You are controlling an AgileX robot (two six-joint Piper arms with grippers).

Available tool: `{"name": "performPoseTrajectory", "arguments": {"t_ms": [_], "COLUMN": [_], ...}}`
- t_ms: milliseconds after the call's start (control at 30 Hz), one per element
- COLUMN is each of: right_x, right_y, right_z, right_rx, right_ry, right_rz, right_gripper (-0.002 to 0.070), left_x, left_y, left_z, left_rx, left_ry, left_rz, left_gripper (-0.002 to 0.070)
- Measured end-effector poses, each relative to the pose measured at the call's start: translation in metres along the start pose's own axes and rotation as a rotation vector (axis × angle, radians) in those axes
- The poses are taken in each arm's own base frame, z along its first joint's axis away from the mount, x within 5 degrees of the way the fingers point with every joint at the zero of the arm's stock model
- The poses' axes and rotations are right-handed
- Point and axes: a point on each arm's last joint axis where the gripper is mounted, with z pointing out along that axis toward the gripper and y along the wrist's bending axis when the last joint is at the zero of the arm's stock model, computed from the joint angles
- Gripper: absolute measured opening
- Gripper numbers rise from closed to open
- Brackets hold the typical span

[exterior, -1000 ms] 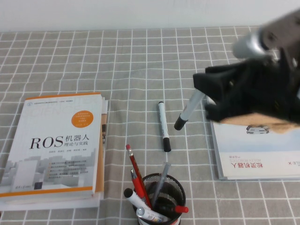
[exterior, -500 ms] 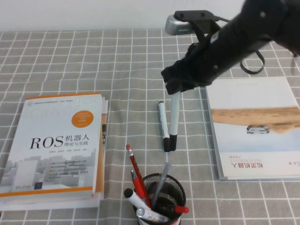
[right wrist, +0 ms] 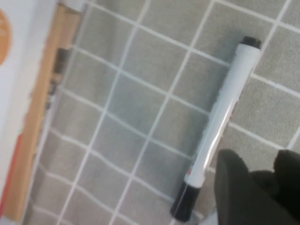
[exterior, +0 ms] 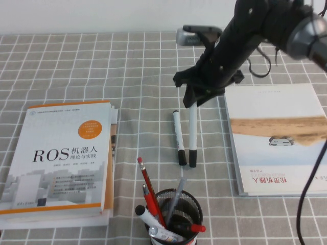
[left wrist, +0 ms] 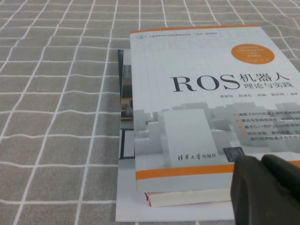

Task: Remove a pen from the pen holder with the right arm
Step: 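Take a marker out of the pen holder and lay it on the table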

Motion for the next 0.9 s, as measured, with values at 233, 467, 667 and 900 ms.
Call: {"name": "performPoseTrajectory", "arguments": {"t_ms": [233,467,667,900], "right_x": [-0.002,-0.009,-0.013,-0.012], "right_y": [-0.018,-0.026,-0.028,-0.032], "right_z": [0.028,0.043,0.051,0.062], "right_rx": [-0.008,-0.002,-0.006,-0.003], "right_ry": [0.044,-0.008,-0.049,-0.032], "right_rz": [0.06,0.076,0.085,0.092], "right_gripper": [0.0116,0.0116,0.0127,0.0239], "left_x": [0.0,0.0,0.0,0.0], "left_y": [0.0,0.0,0.0,0.0], "left_z": [0.0,0.0,0.0,0.0], "left_rx": [0.0,0.0,0.0,0.0], "left_ry": [0.0,0.0,0.0,0.0], "left_rz": [0.0,0.0,0.0,0.0], "left_gripper": [-0.0003,-0.0003,-0.0003,-0.0003]}}
